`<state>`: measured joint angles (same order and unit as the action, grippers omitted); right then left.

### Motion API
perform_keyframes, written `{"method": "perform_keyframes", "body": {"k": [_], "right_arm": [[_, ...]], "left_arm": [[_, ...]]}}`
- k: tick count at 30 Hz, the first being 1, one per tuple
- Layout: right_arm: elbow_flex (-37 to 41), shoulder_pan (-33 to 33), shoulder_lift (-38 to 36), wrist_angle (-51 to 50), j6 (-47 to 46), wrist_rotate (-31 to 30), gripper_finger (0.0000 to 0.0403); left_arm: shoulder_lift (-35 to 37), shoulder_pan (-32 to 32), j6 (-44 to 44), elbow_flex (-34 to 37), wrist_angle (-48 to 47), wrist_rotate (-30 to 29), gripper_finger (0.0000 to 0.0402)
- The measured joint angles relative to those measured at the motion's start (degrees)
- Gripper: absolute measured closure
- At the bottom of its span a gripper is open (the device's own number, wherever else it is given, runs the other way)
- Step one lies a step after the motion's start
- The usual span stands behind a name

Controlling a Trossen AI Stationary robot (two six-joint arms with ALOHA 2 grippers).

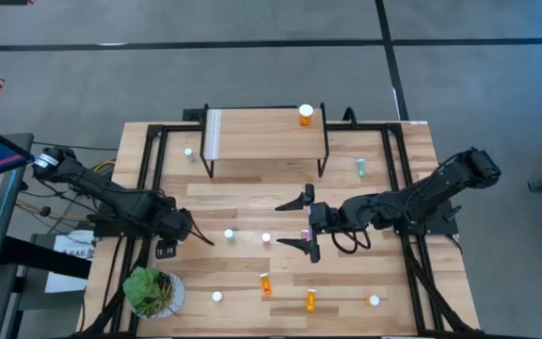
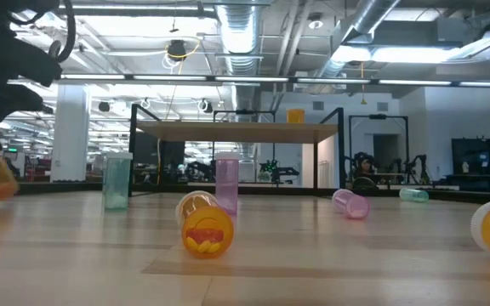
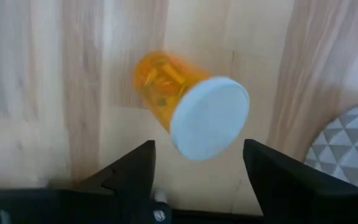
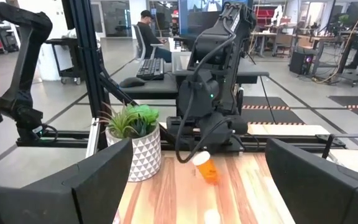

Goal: Pick and place medicine bottles onto shelf by color
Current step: Put the large orange pill bottle on the shelf aligned with the other large orange pill bottle

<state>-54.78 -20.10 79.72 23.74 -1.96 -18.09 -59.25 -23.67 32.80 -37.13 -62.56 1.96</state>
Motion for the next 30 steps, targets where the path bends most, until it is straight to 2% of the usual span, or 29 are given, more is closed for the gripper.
{"method": "perform_keyframes", "body": {"k": [11,21,30], "right_arm": [[0.0,0.0,0.0,0.0,0.3,0.0,0.0012],[0.0,0.0,0.0,0.0,0.7,0.0,0.0012],[0.0,0.8,0.0,0.0,0.9,0.0,0.0012]], "left_arm": [[0.0,-1.4,0.8,0.0,0.6,-1.5,0.016],[0.0,-1.2,-0.2,0.0,0.8,-7.8,0.016],[0.0,3.9,-5.1,-3.9,0.6,-10.9,0.0151]]}}
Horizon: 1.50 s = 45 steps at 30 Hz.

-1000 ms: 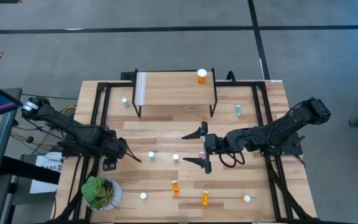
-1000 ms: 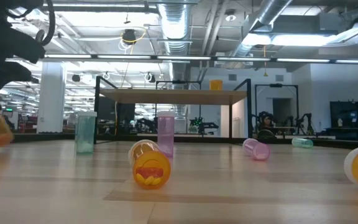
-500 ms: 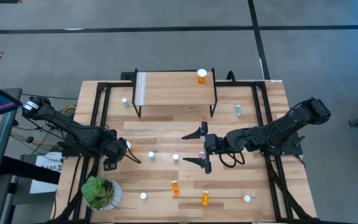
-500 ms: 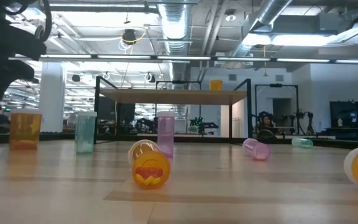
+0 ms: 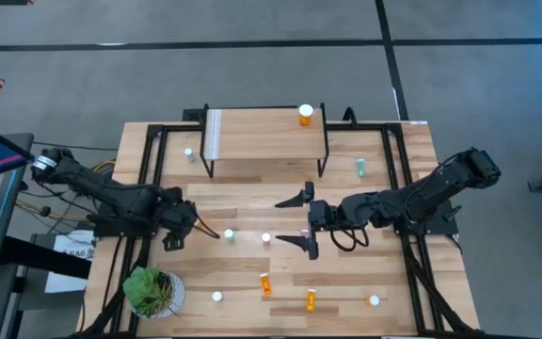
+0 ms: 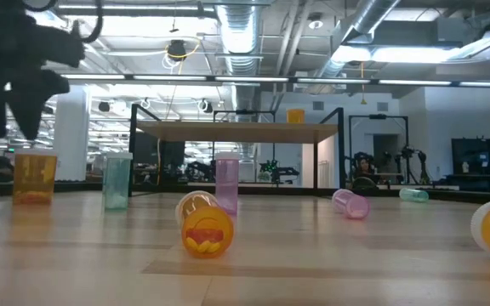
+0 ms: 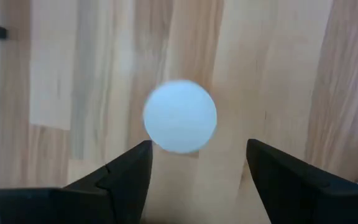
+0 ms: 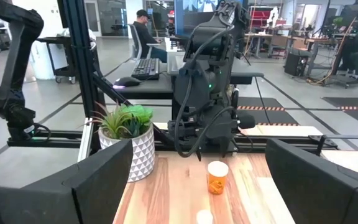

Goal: Pick and place medicine bottles onto shelf by color
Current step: Put the large orange pill bottle on the shelf aligned with the other large orange pill bottle

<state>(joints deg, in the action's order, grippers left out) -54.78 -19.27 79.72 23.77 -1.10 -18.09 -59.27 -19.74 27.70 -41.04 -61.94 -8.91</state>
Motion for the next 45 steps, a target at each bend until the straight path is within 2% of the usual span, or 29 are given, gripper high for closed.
{"method": "perform_keyframes", "body": {"k": [6,14,24,28,33,42,45], "right_arm": [[0.0,0.0,0.0,0.0,0.0,0.0,0.0012],[0.0,0.0,0.0,-0.2,0.0,0.0,0.0012],[0.0,-0.2,0.0,-0.4,-0.4,0.0,0.0012],[0.0,-0.2,0.0,-0.6,-0.4,0.0,0.0012],[0.0,-0.2,0.0,-1.0,-0.5,0.0,0.0012],[0.0,-0.2,0.0,-1.1,-0.6,0.0,0.0012],[0.0,-0.2,0.0,-1.1,-0.5,0.0,0.0012]], "left_arm": [[-0.2,4.4,-2.4,-0.4,1.4,1.0,0.012],[-4.7,7.2,-3.1,-0.5,3.8,1.5,0.0086],[-11.6,8.9,-4.1,-0.5,3.9,0.9,0.0077],[-12.7,10.0,-5.0,-0.3,5.7,2.9,0.0078],[-12.7,11.1,-7.6,0.5,8.5,5.9,0.011],[-12.7,13.0,-9.1,0.5,8.3,8.5,0.0218],[-12.7,13.3,-9.5,0.5,8.3,8.6,0.0228]]}}
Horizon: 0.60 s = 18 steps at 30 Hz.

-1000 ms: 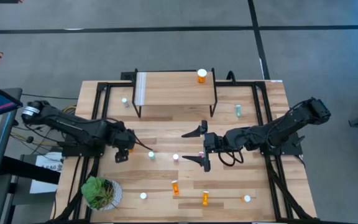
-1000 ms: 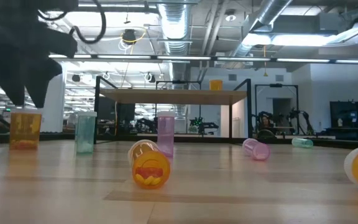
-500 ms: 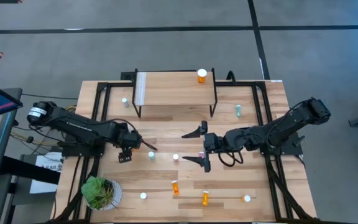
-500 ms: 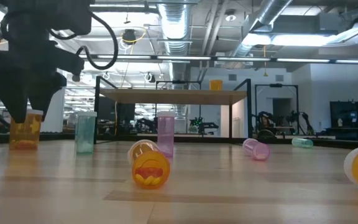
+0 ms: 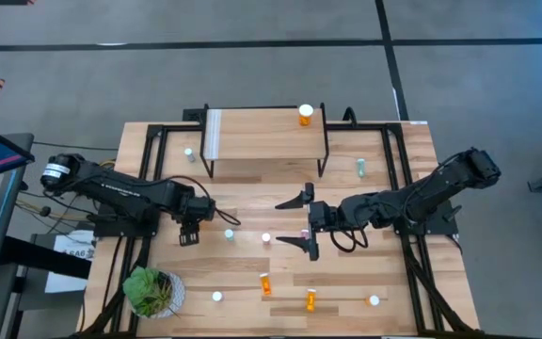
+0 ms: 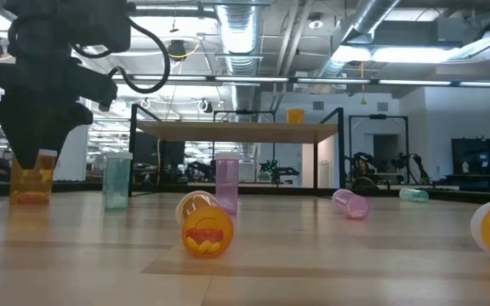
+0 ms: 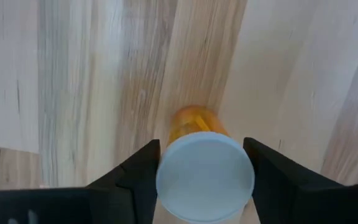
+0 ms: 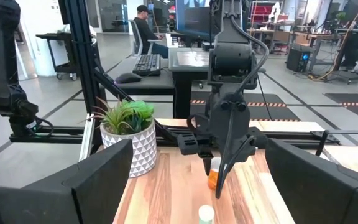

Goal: Pick and place medicine bottles onto shelf by color
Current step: Put the large orange pill bottle on the shelf aligned with the other large orange pill bottle

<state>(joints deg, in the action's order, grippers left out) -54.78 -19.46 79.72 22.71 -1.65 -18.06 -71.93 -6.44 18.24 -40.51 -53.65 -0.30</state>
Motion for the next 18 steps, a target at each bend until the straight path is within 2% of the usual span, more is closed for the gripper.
{"method": "perform_keyframes", "body": {"k": [4,10,18], "right_arm": [[0.0,0.0,0.0,0.0,0.0,0.0,0.0012],[0.0,0.0,0.3,0.0,0.0,0.0,0.0012],[0.0,0.0,0.3,-0.6,-7.4,0.0,0.0012]], "left_arm": [[-0.1,0.1,-0.1,-0.8,-1.0,-0.2,0.0222],[-0.1,0.1,-1.7,-8.1,-6.3,-1.5,0.0182],[-0.1,0.1,-7.0,-22.0,-10.4,-1.9,0.0214]]}}
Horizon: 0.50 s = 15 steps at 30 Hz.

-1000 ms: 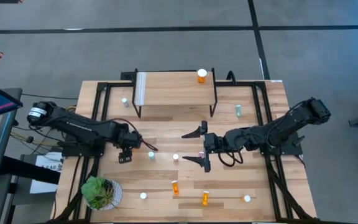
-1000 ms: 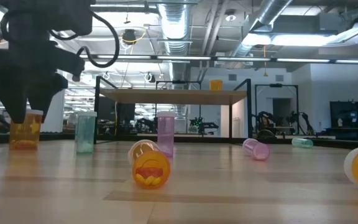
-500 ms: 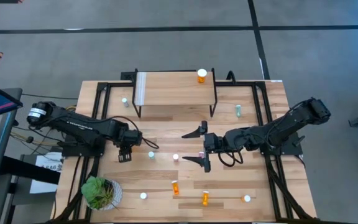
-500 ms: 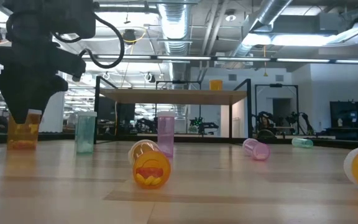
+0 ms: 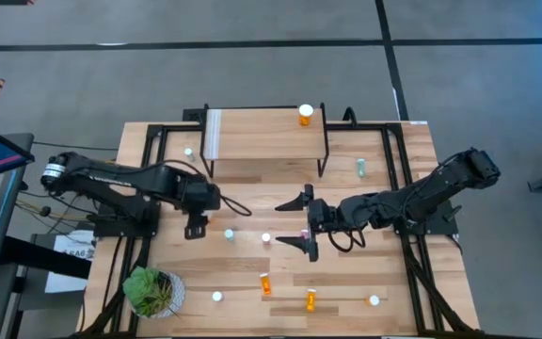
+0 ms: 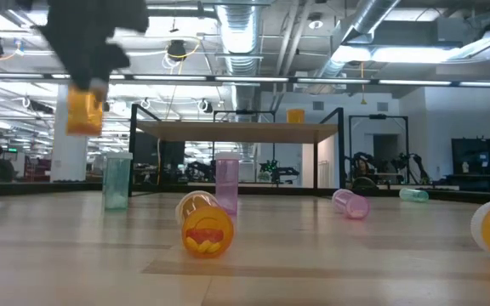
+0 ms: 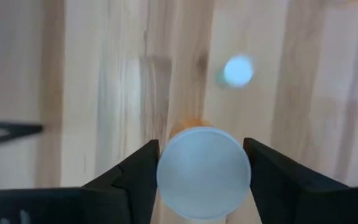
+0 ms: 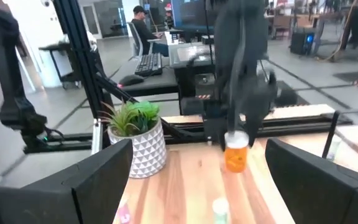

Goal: Pick and place medicine bottles onto shelf by color
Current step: Put the large orange pill bottle on the shelf aligned with the other large orange pill bottle

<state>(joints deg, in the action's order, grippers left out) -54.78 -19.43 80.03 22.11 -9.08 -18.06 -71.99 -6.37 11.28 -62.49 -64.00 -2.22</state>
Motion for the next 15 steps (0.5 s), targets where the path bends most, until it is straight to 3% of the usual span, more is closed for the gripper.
{"method": "perform_keyframes", "body": {"k": [7,15], "right_arm": [[0.0,1.8,0.0,0.6,-0.6,0.0,0.0012],[0.0,6.8,1.0,-0.2,-7.0,0.0,0.0012]], "left_arm": [[0.0,0.0,-3.3,-9.1,-1.3,-0.1,0.0203],[0.0,0.0,-6.4,-14.1,-0.1,-1.6,0.0197]]}}
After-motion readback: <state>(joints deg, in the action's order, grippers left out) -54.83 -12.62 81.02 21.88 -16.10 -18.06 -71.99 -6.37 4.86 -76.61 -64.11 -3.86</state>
